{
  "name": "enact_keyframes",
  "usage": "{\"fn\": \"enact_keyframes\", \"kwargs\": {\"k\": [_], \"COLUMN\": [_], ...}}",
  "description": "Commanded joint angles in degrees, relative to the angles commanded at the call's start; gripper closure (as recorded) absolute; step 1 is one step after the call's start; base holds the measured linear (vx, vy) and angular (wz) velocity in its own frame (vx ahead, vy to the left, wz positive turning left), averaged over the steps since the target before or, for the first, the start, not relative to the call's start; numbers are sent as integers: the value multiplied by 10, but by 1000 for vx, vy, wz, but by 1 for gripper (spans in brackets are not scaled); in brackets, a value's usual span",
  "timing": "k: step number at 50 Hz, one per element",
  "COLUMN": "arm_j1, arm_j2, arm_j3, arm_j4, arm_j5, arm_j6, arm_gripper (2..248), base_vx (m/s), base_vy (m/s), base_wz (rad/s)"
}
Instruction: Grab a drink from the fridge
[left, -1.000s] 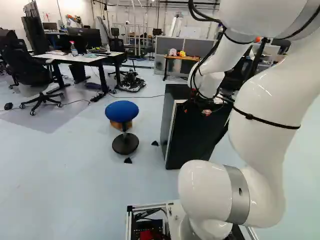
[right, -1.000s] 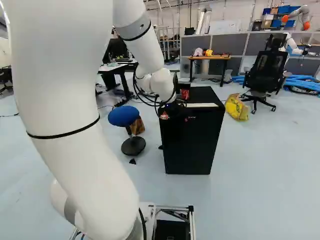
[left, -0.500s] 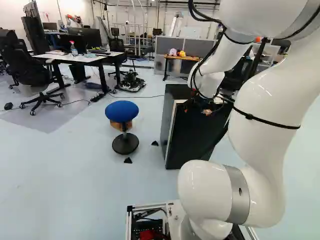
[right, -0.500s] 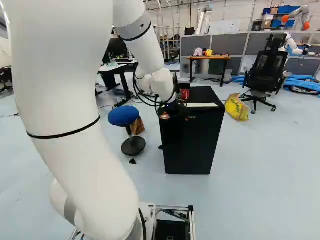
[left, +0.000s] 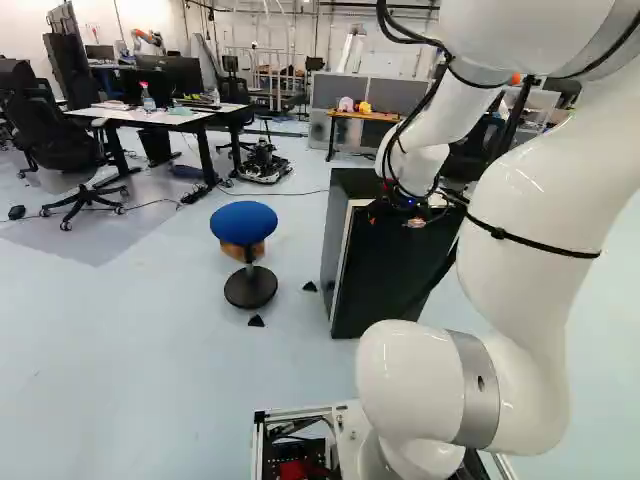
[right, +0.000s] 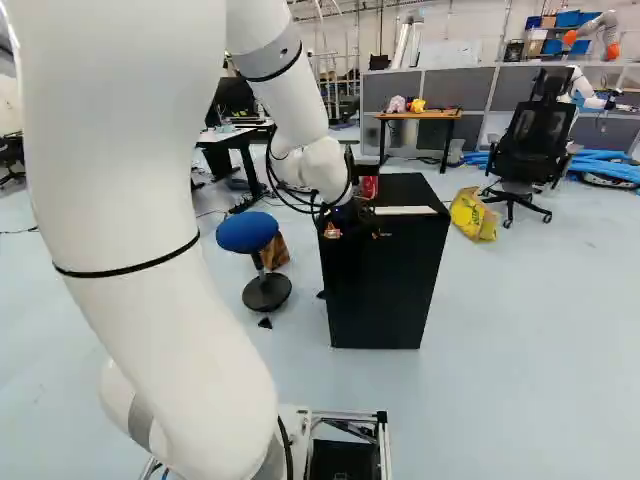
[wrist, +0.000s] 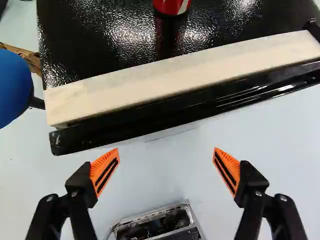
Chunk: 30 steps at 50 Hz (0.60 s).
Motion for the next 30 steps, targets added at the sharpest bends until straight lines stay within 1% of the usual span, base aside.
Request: {"fn": "enact_keyframes", "kwargs": {"k": [23, 30], "arm_j1": [0, 0], "arm_j2": [0, -1], "arm_j3": [0, 0], "arm_j4": [-66, -68], "arm_j5": [10, 10], "arm_j6": [0, 0], "arm_gripper": [3, 3], "base_vx": [0, 0], "base_vy": [0, 0], "base_wz": [0, 0]}}
